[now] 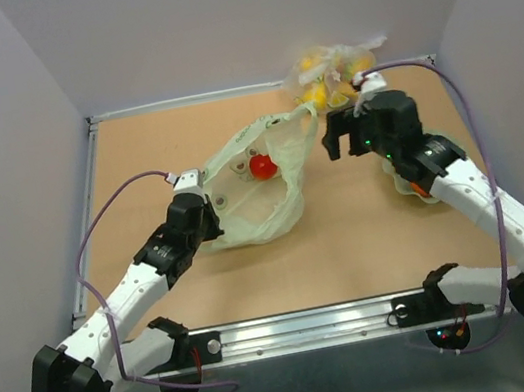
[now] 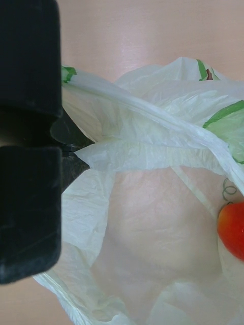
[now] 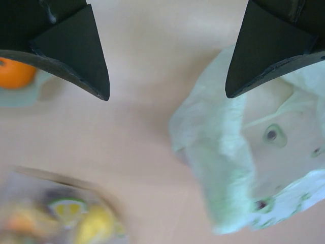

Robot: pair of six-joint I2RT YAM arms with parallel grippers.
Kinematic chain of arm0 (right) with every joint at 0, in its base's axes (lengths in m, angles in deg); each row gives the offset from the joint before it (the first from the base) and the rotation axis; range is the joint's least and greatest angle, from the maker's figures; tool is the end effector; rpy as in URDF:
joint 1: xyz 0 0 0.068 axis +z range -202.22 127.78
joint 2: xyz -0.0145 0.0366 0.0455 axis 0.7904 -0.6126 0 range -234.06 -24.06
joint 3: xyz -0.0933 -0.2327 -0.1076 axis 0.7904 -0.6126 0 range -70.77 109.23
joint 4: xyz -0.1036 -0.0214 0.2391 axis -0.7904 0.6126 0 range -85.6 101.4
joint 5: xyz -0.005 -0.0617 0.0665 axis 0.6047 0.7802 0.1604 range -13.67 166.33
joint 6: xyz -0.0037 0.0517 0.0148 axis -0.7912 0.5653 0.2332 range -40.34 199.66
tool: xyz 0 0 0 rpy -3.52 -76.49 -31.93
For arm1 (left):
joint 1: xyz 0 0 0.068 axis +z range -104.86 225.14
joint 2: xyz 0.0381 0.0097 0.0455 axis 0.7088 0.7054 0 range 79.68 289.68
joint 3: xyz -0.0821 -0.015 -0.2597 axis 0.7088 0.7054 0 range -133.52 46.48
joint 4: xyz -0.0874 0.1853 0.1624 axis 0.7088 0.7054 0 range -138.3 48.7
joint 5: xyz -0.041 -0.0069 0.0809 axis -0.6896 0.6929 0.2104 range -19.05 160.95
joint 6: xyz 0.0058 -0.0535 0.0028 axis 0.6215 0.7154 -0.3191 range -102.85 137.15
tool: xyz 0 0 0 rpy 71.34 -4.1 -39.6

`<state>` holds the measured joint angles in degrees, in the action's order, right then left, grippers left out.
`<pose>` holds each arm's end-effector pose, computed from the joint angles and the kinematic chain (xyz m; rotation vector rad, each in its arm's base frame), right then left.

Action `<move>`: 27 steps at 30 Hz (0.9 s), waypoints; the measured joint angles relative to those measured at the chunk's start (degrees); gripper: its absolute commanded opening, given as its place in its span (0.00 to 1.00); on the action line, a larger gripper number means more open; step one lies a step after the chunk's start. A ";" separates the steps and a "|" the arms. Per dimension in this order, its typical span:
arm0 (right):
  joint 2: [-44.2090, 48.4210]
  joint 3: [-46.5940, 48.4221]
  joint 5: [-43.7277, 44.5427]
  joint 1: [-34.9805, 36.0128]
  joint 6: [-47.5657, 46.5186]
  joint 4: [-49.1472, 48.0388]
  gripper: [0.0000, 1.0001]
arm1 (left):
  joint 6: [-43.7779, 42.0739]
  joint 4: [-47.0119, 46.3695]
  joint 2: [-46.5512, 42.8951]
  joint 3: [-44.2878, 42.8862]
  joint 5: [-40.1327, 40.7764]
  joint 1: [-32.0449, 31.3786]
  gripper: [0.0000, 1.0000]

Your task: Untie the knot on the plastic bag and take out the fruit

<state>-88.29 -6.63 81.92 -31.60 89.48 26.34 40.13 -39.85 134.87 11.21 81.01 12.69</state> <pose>0.2369 0.0854 0.3698 -0.1205 1.9583 0.2548 0.1856 -0.1108 0.2514 0.0629 2.0830 -0.4150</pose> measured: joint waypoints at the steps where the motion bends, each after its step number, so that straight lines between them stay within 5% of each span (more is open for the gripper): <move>1: -1.07 0.57 0.74 2.45 -0.46 0.04 1.00 | 0.00 0.13 0.26 0.00 0.00 0.00 0.00; 5: -10.60 5.64 4.90 19.19 -4.33 -0.11 1.00 | 0.28 1.11 0.59 -0.04 0.02 0.04 0.00; 10: -20.00 12.24 5.97 29.86 -8.04 -0.81 1.00 | 1.60 2.71 0.59 -0.79 -0.22 0.04 0.00; 27: -45.31 16.04 16.96 28.89 -7.23 -9.25 1.00 | 4.52 11.87 -5.60 -5.57 -5.16 0.04 0.00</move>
<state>-133.60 9.42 98.88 -2.71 82.25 17.09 44.66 -27.98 129.28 5.64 75.85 12.74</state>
